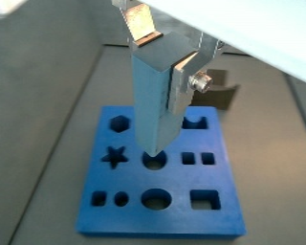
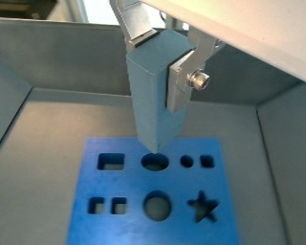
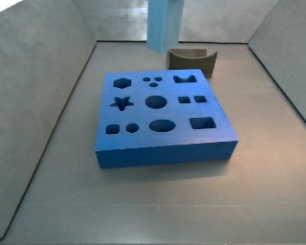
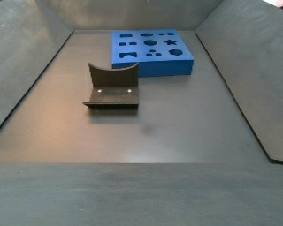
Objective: Insert the rectangle object.
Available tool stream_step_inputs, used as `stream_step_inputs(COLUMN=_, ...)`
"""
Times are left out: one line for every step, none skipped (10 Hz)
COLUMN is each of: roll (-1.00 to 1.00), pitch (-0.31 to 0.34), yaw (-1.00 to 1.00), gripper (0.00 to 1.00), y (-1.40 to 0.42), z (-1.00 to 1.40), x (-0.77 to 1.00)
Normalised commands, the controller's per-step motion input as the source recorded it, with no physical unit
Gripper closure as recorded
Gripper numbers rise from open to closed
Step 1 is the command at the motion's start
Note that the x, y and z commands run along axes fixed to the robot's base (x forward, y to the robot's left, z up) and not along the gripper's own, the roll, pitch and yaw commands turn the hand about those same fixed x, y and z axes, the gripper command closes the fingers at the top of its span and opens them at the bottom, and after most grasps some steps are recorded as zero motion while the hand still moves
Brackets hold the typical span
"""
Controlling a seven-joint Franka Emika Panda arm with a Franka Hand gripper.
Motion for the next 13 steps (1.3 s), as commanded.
stream_step_inputs(roll=0.18, pitch=-0.071, yaw=-0.78, gripper=1.00, y=-0.07, z=-0.26, x=0.28)
stream_step_inputs(roll=0.19, pitch=-0.077, yaw=-0.81, gripper=1.00, y=-0.06, z=-0.28, x=0.24)
stream_step_inputs(roll=0.19, pitch=-0.073, yaw=-0.76, gripper=1.00, y=-0.08, z=-0.27, x=0.29)
stream_step_inputs(roll=0.19, pitch=-0.056, yaw=-0.56, gripper=1.00, y=-0.16, z=-0.24, x=0.52)
stream_step_inputs(roll=0.16, pitch=-0.059, yaw=-0.43, gripper=1.00, y=-0.25, z=-0.22, x=0.63)
stream_step_inputs(roll=0.15, pitch=-0.057, yaw=-0.46, gripper=1.00, y=-0.26, z=-0.21, x=0.59)
stream_step_inputs(roll=0.08, pitch=-0.050, yaw=-0.60, gripper=1.00, y=-0.26, z=-0.15, x=0.42)
stream_step_inputs(roll=0.03, pitch=-0.046, yaw=-0.73, gripper=1.00, y=-0.25, z=-0.29, x=0.27)
stream_step_inputs(roll=-0.02, pitch=-0.014, yaw=-0.81, gripper=1.00, y=-0.09, z=-0.45, x=0.21)
stream_step_inputs(roll=-0.04, pitch=0.000, yaw=-0.94, gripper=1.00, y=0.00, z=-0.46, x=0.04)
stream_step_inputs(roll=-0.09, pitch=0.071, yaw=-0.59, gripper=1.00, y=-0.03, z=-0.51, x=0.39)
stream_step_inputs(roll=-0.09, pitch=0.114, yaw=-0.61, gripper=1.00, y=0.00, z=-0.51, x=0.34)
stream_step_inputs(roll=-0.07, pitch=0.137, yaw=-0.54, gripper=1.00, y=0.15, z=-0.43, x=0.22)
